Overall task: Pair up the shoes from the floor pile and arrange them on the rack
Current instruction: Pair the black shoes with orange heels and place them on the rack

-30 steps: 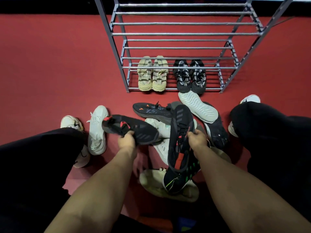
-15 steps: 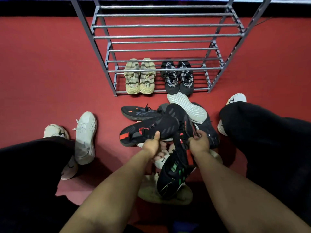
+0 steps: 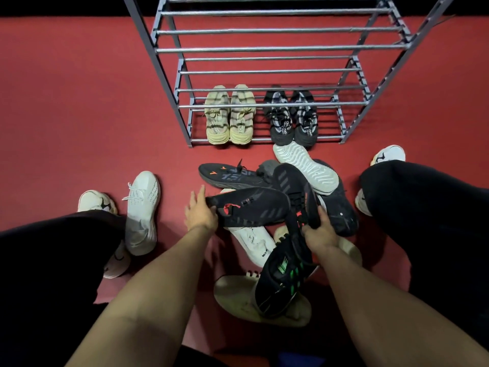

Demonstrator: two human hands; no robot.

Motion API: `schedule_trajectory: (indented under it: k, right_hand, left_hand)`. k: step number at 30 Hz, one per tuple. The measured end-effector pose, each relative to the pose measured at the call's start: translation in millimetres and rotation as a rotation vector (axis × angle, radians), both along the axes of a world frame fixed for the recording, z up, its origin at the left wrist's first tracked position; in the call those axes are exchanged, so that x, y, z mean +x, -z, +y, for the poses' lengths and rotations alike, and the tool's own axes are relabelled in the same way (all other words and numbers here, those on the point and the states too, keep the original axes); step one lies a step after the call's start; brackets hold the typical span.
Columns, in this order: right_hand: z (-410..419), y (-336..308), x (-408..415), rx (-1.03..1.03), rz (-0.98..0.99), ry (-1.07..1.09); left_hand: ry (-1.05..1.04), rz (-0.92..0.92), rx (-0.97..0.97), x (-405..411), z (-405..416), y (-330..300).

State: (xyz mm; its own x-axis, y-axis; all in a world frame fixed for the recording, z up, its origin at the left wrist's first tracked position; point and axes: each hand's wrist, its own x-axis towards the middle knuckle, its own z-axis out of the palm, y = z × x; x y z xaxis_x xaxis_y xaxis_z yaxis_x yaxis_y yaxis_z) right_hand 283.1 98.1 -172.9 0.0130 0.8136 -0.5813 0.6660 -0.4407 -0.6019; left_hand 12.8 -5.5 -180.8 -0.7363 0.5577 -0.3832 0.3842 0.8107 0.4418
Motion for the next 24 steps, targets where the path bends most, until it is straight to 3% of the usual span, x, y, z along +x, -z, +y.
schedule_trajectory:
  k: [4, 8, 11, 16, 21, 24]
  right_hand:
    - [2, -6, -5, -0.051, 0.055, 0.117]
    - [0, -12, -10, -0.103, 0.164, 0.193]
    - [-4, -13, -14, -0.18, 0.298, 0.26]
    - [-22, -51, -28, -0.369, 0.348, 0.212]
    - [-23, -62, -26, -0.29, 0.393, 0.179]
    - [-16, -74, -26, -0.311, 0.591, 0.295]
  left_hand:
    - [-0.037, -0.238, -0.062, -23, 4, -2]
    - [-0.23, -0.767, -0.048, -16, -11, -33]
    - [-0.169, -1.006, -0.056, -2, -35, -38]
    - [-0.015, -1.165, -0.14, 38, -56, -39]
    - [0.091, -1.067, -0.038, 58, -54, -42]
    - [0.045, -1.075, 0.03, 57, -54, -56]
